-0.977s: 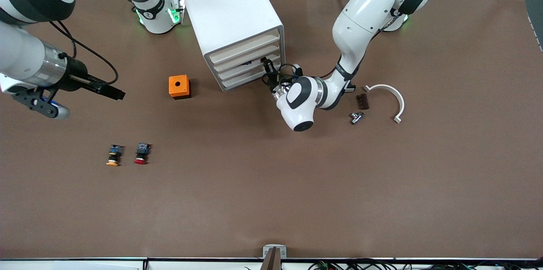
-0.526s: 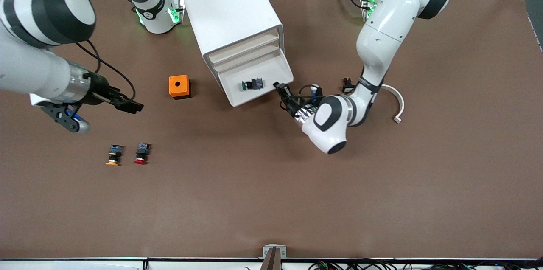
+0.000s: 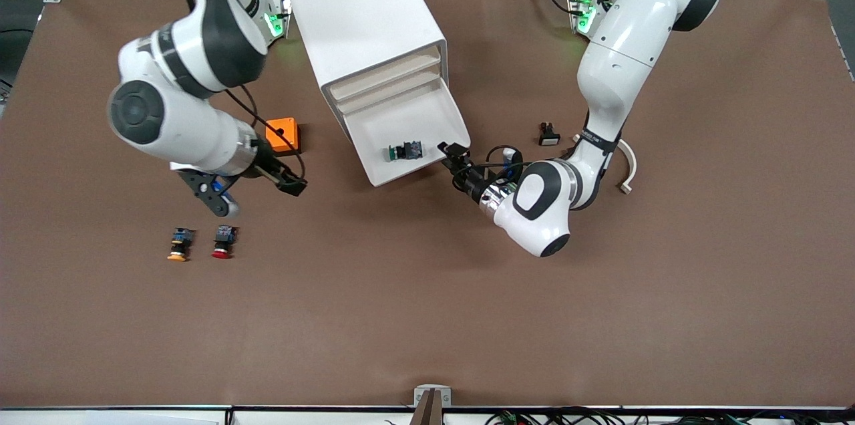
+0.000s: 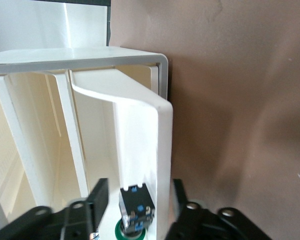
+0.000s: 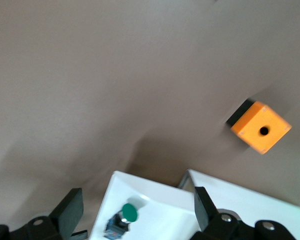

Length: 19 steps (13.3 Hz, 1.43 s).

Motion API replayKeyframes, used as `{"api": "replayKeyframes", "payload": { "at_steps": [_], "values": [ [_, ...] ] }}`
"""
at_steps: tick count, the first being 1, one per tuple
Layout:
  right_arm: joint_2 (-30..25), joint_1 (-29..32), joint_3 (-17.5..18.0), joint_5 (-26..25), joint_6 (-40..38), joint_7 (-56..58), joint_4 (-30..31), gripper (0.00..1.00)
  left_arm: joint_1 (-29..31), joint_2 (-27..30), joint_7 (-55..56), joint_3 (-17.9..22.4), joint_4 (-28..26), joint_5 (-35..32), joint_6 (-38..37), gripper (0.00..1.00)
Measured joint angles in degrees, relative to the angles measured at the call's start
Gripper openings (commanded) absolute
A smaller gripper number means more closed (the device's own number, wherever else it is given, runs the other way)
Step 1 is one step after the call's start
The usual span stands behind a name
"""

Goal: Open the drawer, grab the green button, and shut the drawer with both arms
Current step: 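Grasp the green button with the right gripper while the left gripper withdraws, then lift the green button out of the drawer with the right gripper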

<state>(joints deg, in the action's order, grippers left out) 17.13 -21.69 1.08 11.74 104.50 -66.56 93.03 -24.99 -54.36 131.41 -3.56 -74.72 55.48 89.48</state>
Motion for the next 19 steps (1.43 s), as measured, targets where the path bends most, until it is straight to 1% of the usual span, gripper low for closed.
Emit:
{"api": "replayKeyframes", "payload": {
  "at_steps": [2,5,8,10,11,12,14,16,18,19],
  "values": [
    [1.41,-3.71,0.01,0.0,3.34,-7.84,0.07,0.98,0.1,0.56,-0.02,2.37,1.43,-0.58,-0.04,0.99],
    [2.91,-8.73,-0.01,-0.01,9.45,-15.93,2.5,0.98,0.55,2.27,-2.33,5.33,2.9,-5.7,-0.08,0.99],
    [3.41,-13.75,-0.06,-0.35,16.72,-22.29,7.92,0.98,0.62,4.46,-8.98,11.59,3.24,-6.81,-0.12,0.99],
    [3.44,-16.67,-0.07,-1.69,19.16,-26.21,10.23,0.98,0.71,5.52,-13.51,15.87,3.34,-6.89,-0.16,0.99],
    [3.44,-17.9,-0.09,-2.28,20.36,-27.84,11.21,0.98,0.7,6.15,-15.83,17.86,3.37,-7.6,-0.18,0.99],
    [3.45,-18.95,-0.11,-2.82,22.0,-29.17,12.31,0.98,0.69,6.88,-18.01,19.33,3.39,-9.85,-0.2,0.99],
    [3.57,-20.97,-0.13,-3.99,26.1,-31.73,14.78,0.98,0.77,8.73,-21.54,20.43,3.44,-14.96,-0.23,0.99],
    [4.57,-22.55,-0.14,-6.7,28.69,-35.2,16.14,0.97,0.81,10.9,-24.84,21.48,3.56,-16.38,-0.2,0.99],
    [6.05,-23.19,-0.17,-8.53,30.35,-37.19,16.4,0.91,0.97,13.0,-29.31,23.45,3.59,-17.0,-0.24,0.99],
    [6.68,-23.42,-0.17,-8.67,30.78,-37.46,16.41,0.82,1.13,13.83,-31.76,24.23,3.59,-17.6,-0.25,0.99]
  ]
}}
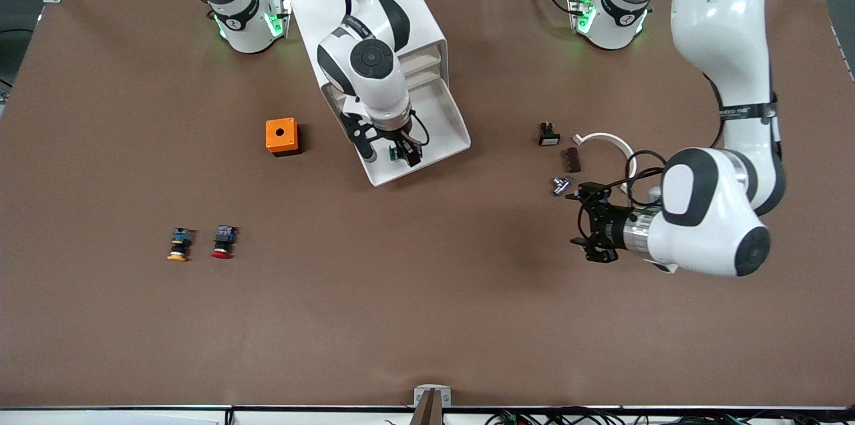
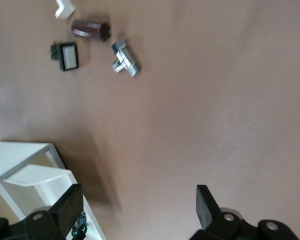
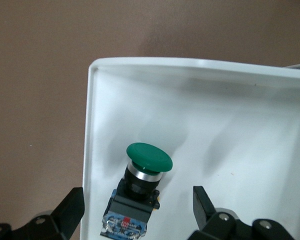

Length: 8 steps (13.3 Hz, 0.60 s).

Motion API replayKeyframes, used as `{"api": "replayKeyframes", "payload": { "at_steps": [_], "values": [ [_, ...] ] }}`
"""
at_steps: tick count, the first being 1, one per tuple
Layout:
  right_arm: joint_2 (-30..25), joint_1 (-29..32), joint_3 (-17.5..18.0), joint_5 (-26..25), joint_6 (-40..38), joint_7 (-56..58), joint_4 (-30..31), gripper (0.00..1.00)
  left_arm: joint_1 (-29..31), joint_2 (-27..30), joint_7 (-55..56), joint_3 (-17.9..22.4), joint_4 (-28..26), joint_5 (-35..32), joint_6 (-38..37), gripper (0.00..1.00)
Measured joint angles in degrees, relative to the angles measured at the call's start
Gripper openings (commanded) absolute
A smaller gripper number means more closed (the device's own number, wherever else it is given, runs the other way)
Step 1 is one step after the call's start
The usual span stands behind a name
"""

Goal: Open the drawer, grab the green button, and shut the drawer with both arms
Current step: 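Lift the green button out of the drawer with the right gripper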

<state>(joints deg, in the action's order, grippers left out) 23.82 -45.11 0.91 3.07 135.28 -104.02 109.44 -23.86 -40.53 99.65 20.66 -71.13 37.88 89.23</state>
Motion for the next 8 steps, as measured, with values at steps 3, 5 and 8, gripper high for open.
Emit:
{"api": "replayKeyframes", "payload": {
  "at_steps": [3,5,8],
  "values": [
    [0.69,-0.33,0.0,-0.03,0.76,-0.09,-0.02,0.51,0.53,1.76,-6.55,0.75,-0.01,-2.54,-0.01,0.99],
    [0.69,-0.33,-0.02,-0.05,0.89,-0.1,-0.21,0.29,1.31,2.31,-10.22,0.79,-0.01,-3.13,-0.01,0.99],
    [0.72,-0.35,-0.05,-0.36,0.92,1.76,-1.35,0.04,2.72,2.91,-15.27,0.8,-0.02,-3.57,-0.01,0.99]
  ]
}}
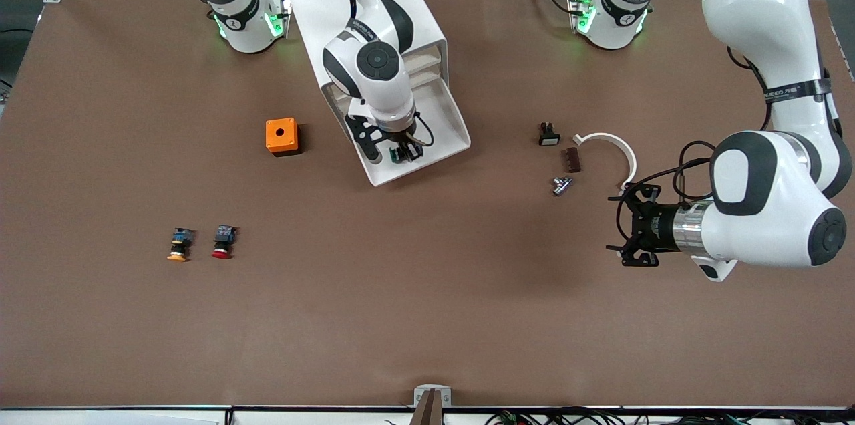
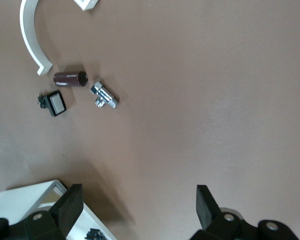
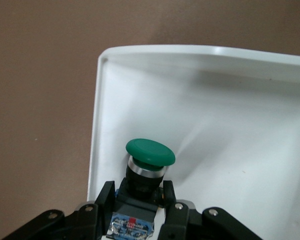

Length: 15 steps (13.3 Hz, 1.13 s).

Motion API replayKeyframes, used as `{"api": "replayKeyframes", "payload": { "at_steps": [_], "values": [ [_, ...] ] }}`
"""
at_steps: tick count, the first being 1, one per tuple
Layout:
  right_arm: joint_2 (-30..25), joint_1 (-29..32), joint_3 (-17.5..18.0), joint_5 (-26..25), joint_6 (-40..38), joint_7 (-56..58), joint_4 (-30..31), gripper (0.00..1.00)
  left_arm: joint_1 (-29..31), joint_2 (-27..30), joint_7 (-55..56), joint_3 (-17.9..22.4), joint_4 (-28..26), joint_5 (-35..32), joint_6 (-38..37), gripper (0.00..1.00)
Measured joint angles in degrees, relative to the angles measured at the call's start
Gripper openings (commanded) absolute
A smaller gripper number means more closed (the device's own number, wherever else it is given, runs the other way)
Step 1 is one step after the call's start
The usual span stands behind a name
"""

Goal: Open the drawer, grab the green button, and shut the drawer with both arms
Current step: 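Lift the green button out of the drawer with the right gripper, then carry the green button toward the red button with the right gripper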

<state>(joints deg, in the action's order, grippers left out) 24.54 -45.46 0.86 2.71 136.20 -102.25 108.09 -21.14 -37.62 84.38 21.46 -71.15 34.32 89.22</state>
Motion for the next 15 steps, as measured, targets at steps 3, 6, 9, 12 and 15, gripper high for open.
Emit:
{"api": "replayKeyframes", "payload": {
  "at_steps": [3,6,9,12,15],
  "values": [
    [0.01,0.09,-0.41,-0.05,0.02,6.04,-2.41,0.01,0.06,0.04,-2.1,-0.02,0.0,-2.45,0.0,0.99],
    [0.01,2.52,-1.08,-0.06,-2.51,13.83,-6.1,0.0,-0.07,0.19,-4.8,-0.09,0.0,-2.81,0.0,0.99],
    [-0.01,8.25,-1.35,-0.04,-9.81,27.21,-10.98,0.0,-0.09,0.3,-8.53,-0.11,0.0,-2.83,0.0,1.0],
    [0.02,15.09,-1.54,-0.03,-11.97,42.74,-12.87,0.0,-0.22,0.32,-10.99,-0.2,0.0,-2.83,0.0,1.0],
    [0.27,21.6,-1.67,-0.02,-11.97,57.76,-12.89,0.01,-0.46,0.32,-16.6,-0.25,-0.02,-2.84,0.0,1.0]
  ]
}}
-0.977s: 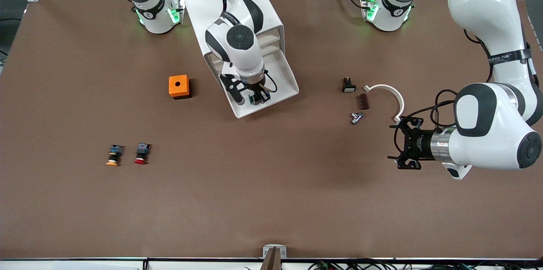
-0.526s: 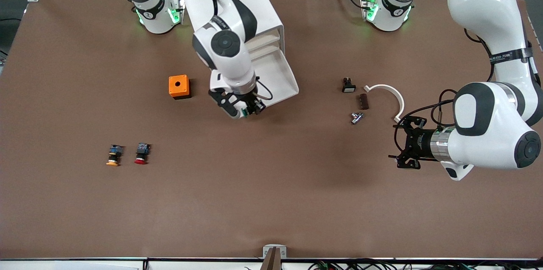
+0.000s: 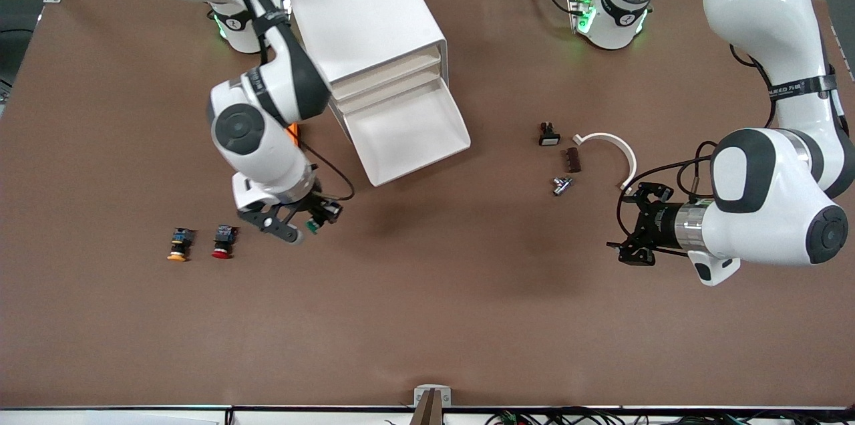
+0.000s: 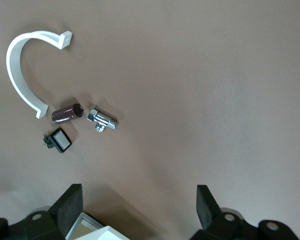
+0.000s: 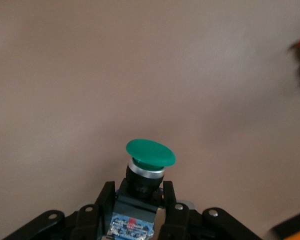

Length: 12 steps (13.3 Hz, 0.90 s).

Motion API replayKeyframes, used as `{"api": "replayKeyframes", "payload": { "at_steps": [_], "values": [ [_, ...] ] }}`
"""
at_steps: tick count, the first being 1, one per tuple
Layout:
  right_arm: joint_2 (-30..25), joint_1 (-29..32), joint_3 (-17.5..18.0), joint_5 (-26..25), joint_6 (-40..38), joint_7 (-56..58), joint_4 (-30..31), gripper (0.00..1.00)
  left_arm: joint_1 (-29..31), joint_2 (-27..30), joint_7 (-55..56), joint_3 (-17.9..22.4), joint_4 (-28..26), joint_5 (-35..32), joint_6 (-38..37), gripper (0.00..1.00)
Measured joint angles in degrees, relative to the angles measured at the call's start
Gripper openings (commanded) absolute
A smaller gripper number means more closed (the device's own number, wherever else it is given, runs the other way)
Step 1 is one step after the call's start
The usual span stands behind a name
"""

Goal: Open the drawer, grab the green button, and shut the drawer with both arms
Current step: 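Carry the green button toward the red button with the right gripper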

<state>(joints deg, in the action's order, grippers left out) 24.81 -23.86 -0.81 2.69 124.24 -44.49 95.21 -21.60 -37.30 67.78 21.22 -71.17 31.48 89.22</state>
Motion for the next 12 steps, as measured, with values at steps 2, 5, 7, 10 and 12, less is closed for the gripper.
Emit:
{"api": "replayKeyframes", "payload": {
  "at_steps": [2,5,7,10,12],
  "values": [
    [0.88,4.33,-0.05,0.0,0.03,10.86,-0.2,0.01,-0.17,-0.01,-3.86,-0.06,-0.14,0.0,0.4,1.0],
    [4.0,10.07,-0.08,0.01,0.19,26.99,-1.29,0.01,-0.49,-0.12,-10.5,-0.16,-0.58,-0.01,2.43,1.0],
    [7.04,13.23,-0.09,0.02,1.95,36.04,-2.34,0.01,-1.01,-0.53,-13.67,-0.25,-1.05,-0.02,4.4,1.0],
    [10.27,15.38,-0.06,0.02,4.76,42.85,-2.96,0.01,-3.33,-1.49,-18.43,-0.65,-1.2,-0.03,8.76,1.0],
    [11.53,15.41,0.11,0.02,4.87,43.87,-2.89,0.01,-6.01,-2.74,-19.6,-0.75,-1.39,-0.04,11.95,1.0]
  ]
}}
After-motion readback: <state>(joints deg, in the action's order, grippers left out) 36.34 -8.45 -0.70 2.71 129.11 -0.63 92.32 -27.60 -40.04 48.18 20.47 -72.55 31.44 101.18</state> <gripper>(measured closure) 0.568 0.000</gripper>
